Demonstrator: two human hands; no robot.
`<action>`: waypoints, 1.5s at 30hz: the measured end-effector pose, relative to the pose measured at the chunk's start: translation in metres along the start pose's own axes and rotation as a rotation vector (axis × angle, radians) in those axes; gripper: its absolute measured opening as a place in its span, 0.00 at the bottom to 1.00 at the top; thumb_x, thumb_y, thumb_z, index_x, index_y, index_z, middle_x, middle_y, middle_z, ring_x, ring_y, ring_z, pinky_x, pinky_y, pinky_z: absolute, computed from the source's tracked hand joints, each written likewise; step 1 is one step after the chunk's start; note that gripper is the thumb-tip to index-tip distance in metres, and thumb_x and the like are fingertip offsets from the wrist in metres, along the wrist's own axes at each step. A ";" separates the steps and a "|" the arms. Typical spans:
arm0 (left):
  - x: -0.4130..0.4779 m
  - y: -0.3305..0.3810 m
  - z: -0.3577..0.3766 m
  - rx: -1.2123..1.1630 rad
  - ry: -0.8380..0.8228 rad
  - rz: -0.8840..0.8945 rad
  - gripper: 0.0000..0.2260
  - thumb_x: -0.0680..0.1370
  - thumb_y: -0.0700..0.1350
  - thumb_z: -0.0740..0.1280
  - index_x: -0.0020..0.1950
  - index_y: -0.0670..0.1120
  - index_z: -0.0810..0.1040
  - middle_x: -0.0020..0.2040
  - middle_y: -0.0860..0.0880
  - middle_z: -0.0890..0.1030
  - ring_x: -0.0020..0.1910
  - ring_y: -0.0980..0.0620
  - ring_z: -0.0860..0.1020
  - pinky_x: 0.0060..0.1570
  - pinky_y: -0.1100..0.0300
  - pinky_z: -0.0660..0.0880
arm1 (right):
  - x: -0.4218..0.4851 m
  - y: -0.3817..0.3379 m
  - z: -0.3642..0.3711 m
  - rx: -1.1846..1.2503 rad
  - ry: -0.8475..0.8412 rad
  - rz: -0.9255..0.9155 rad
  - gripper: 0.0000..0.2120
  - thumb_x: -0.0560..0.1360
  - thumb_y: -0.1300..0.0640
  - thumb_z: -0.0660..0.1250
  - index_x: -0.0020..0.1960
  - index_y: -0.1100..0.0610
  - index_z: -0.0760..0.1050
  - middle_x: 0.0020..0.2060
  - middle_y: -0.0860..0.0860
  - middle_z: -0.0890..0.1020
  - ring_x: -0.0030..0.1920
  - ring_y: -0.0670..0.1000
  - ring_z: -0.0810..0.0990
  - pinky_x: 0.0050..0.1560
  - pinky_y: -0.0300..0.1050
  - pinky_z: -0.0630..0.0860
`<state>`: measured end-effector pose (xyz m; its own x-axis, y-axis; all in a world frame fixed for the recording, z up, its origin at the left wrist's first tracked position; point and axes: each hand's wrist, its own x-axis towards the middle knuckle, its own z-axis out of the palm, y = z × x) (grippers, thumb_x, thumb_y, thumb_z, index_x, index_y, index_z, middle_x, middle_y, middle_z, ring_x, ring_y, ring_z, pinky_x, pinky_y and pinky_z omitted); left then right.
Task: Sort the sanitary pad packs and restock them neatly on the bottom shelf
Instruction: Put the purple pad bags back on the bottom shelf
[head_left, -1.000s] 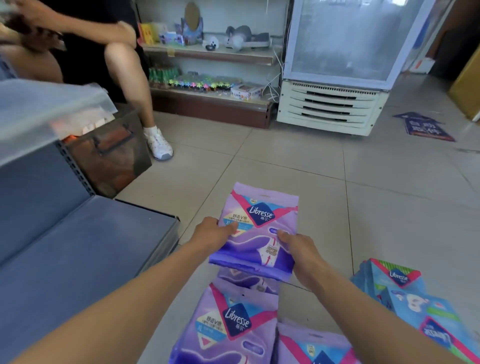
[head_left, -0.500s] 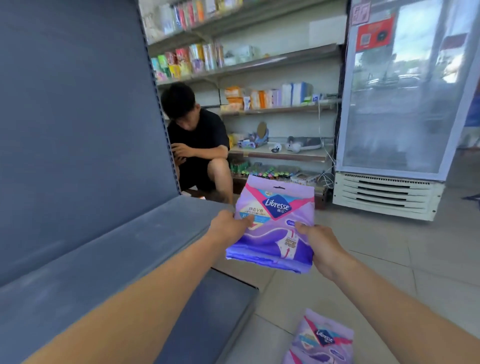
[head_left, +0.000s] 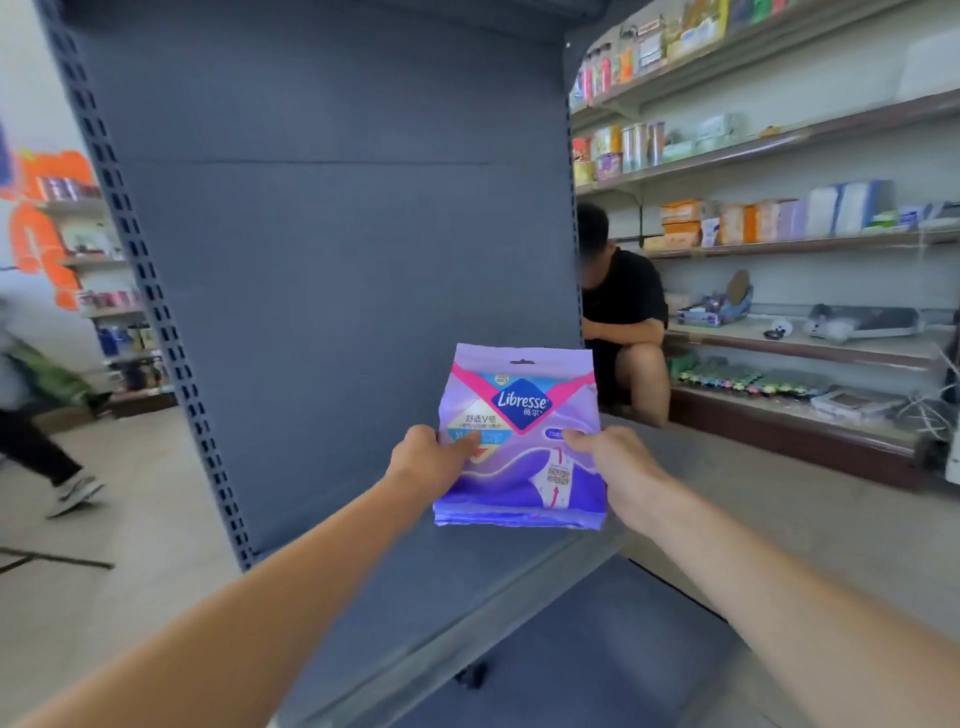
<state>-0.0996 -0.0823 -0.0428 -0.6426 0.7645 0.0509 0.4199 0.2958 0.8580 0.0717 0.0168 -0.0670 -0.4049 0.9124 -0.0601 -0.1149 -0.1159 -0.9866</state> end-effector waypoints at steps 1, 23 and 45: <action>-0.001 -0.011 -0.017 -0.001 0.040 -0.021 0.17 0.76 0.53 0.67 0.52 0.39 0.77 0.49 0.44 0.82 0.41 0.47 0.77 0.37 0.58 0.72 | 0.001 0.002 0.021 -0.011 -0.038 0.008 0.14 0.75 0.58 0.69 0.58 0.63 0.75 0.44 0.58 0.85 0.41 0.58 0.85 0.41 0.49 0.81; 0.012 -0.184 -0.102 -0.112 0.522 -0.089 0.10 0.75 0.42 0.69 0.51 0.44 0.70 0.52 0.44 0.77 0.50 0.47 0.77 0.46 0.54 0.74 | 0.054 0.081 0.236 -0.176 -0.274 0.112 0.12 0.74 0.66 0.63 0.55 0.57 0.66 0.50 0.58 0.79 0.49 0.57 0.80 0.38 0.43 0.75; 0.008 -0.171 -0.097 0.378 0.596 0.115 0.28 0.74 0.41 0.68 0.70 0.42 0.60 0.62 0.45 0.65 0.63 0.47 0.65 0.64 0.56 0.68 | 0.051 0.085 0.204 -0.439 -0.323 -0.073 0.29 0.75 0.58 0.67 0.72 0.55 0.60 0.68 0.52 0.72 0.62 0.52 0.76 0.53 0.43 0.73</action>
<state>-0.2386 -0.1817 -0.1394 -0.7763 0.3914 0.4941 0.6303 0.4924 0.6002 -0.1432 -0.0265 -0.1228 -0.6755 0.7373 -0.0073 0.2081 0.1812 -0.9612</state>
